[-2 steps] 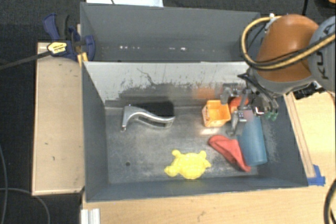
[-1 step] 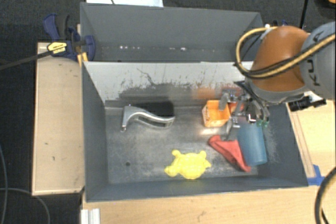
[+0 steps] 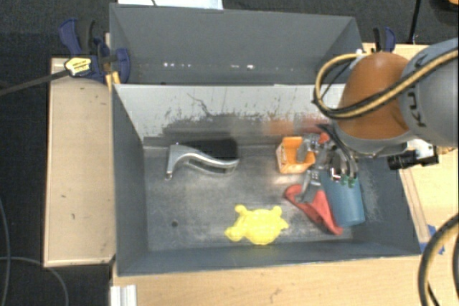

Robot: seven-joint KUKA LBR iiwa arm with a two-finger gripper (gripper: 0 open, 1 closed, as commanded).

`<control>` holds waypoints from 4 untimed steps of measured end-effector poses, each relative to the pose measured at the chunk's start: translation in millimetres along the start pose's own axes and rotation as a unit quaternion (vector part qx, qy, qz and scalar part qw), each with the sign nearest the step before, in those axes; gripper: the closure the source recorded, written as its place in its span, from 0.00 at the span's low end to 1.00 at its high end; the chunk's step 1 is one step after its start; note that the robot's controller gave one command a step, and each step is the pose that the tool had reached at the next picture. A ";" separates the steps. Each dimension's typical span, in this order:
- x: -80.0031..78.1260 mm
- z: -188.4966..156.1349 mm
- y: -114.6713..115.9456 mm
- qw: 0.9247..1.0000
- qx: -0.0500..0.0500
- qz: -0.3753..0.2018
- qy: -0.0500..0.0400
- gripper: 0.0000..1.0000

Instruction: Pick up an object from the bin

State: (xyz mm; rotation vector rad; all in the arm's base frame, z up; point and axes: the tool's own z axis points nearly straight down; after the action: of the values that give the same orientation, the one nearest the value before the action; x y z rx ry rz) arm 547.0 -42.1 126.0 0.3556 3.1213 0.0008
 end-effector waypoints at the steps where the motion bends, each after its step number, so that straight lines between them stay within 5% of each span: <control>1: 9.5 54.0 14.0 0.960 0.000 -0.278 -0.002 1.00; 2: 9.5 54.0 14.0 0.960 0.000 -0.278 -0.002 1.00; 3: 5.8 11.6 28.6 0.959 0.000 -0.282 0.003 1.00; 4: -0.2 -49.8 19.6 0.959 -0.001 -0.283 0.001 1.00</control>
Offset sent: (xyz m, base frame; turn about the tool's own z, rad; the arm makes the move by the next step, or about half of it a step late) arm 0.0000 0.0000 0.0000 0.0000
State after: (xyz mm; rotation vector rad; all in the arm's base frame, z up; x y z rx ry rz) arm 551.6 -23.1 175.8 -0.5416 3.0955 0.0030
